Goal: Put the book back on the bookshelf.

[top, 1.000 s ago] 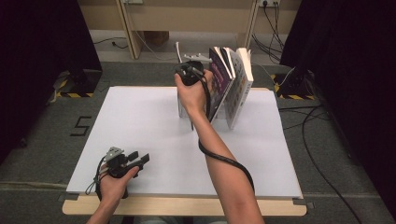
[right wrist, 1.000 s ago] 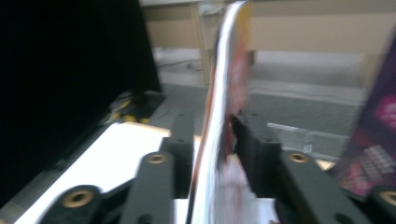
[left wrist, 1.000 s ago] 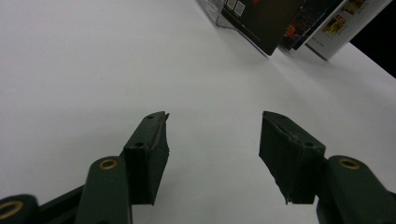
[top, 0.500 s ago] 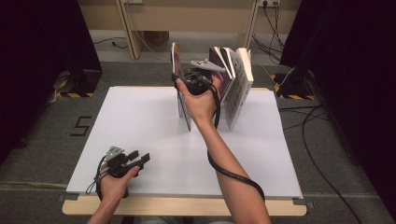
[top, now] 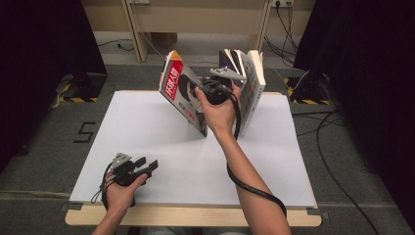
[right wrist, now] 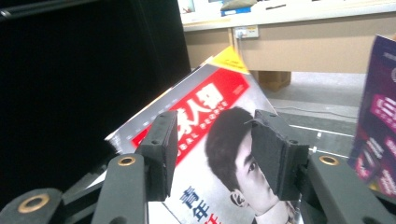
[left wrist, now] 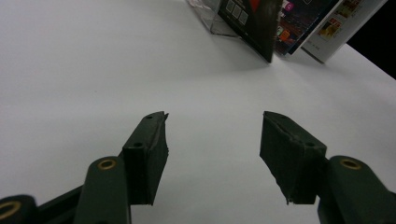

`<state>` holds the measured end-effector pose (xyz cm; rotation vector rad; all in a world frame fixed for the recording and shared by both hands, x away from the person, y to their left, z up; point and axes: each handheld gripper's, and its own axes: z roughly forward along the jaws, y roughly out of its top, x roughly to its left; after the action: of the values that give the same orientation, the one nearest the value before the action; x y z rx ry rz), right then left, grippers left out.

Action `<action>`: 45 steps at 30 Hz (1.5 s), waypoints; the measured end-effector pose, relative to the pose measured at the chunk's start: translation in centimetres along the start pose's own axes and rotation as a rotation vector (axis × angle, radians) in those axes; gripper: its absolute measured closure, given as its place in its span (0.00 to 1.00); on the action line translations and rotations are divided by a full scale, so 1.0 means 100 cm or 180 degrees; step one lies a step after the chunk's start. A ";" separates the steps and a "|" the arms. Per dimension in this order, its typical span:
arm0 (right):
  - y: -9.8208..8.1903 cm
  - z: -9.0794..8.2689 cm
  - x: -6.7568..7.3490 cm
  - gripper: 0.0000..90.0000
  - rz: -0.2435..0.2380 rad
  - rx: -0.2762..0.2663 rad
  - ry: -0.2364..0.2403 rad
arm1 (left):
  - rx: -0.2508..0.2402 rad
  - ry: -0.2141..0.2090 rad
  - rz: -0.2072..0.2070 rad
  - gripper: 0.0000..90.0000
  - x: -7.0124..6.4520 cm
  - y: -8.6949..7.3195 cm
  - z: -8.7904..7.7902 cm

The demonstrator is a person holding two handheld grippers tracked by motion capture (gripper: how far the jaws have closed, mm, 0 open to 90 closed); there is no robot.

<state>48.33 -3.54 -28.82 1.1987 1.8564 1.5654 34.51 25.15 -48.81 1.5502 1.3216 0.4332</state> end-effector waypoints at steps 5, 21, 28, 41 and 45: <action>-0.008 -0.001 -0.005 0.59 0.0006 0.0062 -0.0035 | -0.0014 -0.0005 0.0002 0.45 0.000 0.001 0.000; -0.031 -0.011 -0.019 0.60 -0.0068 0.0242 -0.0158 | -0.0012 0.0005 0.0004 0.45 0.000 0.000 0.001; -0.039 -0.021 -0.028 0.60 -0.0089 0.0286 -0.0209 | -0.0010 0.0004 0.0012 0.45 0.000 0.000 0.004; -0.049 -0.038 -0.039 0.60 -0.0178 0.0355 -0.0259 | -0.0055 -0.0050 0.0052 0.44 -0.008 0.020 0.017; -0.053 -0.045 -0.043 0.60 -0.0190 0.0365 -0.0286 | -0.0105 -0.0146 0.0063 0.45 -0.016 0.034 0.027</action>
<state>45.35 -9.59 -33.42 1.2300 1.9273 1.3671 37.91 22.91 -46.55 1.5382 1.2591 0.4276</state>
